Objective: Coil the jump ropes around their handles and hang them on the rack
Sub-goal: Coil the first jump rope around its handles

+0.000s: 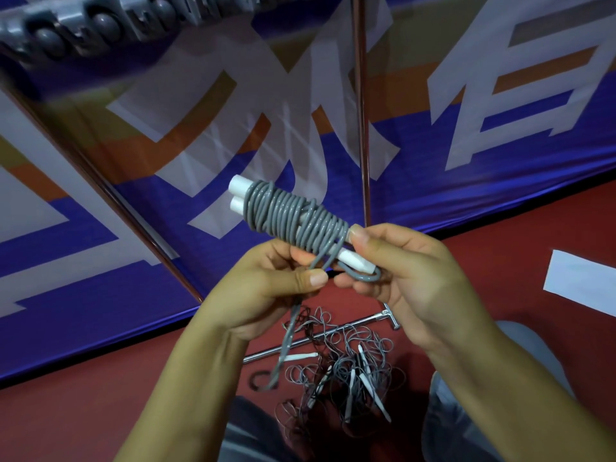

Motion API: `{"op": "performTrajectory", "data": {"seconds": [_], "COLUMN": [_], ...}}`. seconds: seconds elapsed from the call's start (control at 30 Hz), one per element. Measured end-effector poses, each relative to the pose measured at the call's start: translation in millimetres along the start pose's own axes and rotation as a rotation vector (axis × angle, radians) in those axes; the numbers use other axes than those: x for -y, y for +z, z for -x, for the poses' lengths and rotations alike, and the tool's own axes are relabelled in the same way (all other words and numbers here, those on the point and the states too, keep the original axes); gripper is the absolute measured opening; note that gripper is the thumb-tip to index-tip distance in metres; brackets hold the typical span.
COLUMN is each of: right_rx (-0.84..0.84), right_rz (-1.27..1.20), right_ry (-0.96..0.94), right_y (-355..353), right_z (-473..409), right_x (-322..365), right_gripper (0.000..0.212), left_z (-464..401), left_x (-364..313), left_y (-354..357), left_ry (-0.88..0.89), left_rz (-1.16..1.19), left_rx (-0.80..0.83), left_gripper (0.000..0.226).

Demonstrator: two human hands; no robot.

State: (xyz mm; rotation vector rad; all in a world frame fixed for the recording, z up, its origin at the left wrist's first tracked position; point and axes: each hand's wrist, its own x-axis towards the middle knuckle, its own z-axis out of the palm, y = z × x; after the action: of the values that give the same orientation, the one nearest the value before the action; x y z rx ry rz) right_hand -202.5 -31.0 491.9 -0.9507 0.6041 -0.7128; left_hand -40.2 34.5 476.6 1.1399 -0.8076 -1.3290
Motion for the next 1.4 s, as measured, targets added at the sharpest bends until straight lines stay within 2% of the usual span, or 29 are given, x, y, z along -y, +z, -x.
{"op": "performTrajectory", "data": {"seconds": [0.1,0.17,0.3,0.43,0.6,0.7,0.77,0.93,1.0,1.07,1.13,1.23,1.27,1.33,1.4], "right_rx": [0.022,0.038,0.072,0.123,0.134,0.165,0.193,0.244,0.266,0.276,0.286,0.18,0.142,0.176,0.188], "right_rz": [-0.047,-0.073,-0.058,-0.035,-0.009,0.059,0.055,-0.13,-0.23,-0.181,-0.008,0.29,0.379,0.518,0.596], "right_ry": [0.036,0.043,0.041,0.07,0.118,0.156,0.217,0.507,0.602,0.626,0.52,0.162,0.031,-0.216,-0.389], "right_y": [-1,-1,-3,-2,-3,-5,-6,-2,-2,-2,-4,-8,-9,-9,-10], "right_z": [1,2,2,1,-6,-8,-10,-14,-18,-18,-19,-18,-17,-14,-12], "right_x": [1,2,2,3,7,10,10,8,5,3,-2,-12,-13,-14,-15], "right_gripper": [0.026,0.027,0.026,0.029,0.033,0.034,0.035,0.023,0.023,0.026,0.035,0.048,0.045,0.032,0.024], "left_z": [-6,-7,-3,0,0,1,1,-2,-3,-3,-3,-5,-6,-8,-8], "left_x": [6,9,4,3,0,-3,-2,1,1,1,2,2,1,2,3], "left_y": [5,8,5,0,2,0,0,1,0,0,2,4,3,1,5], "left_ry": [-0.065,-0.084,-0.012,0.071,0.232,0.283,0.32,0.273,0.269,0.268,0.246,0.213,0.209,0.188,0.131], "left_rz": [0.027,0.076,-0.074,-0.172,-0.242,-0.295,-0.286,-0.18,-0.184,-0.18,-0.109,0.029,0.073,0.179,0.299], "left_rx": [0.038,0.028,0.017,-0.061,0.026,0.017,0.047,0.158,0.198,0.187,0.153,0.012,-0.022,-0.034,-0.006], "left_gripper": [0.06,0.055,0.037,0.038,0.041,0.033,0.031,0.057,0.051,0.047,0.04,0.041,0.045,0.042,0.038]}}
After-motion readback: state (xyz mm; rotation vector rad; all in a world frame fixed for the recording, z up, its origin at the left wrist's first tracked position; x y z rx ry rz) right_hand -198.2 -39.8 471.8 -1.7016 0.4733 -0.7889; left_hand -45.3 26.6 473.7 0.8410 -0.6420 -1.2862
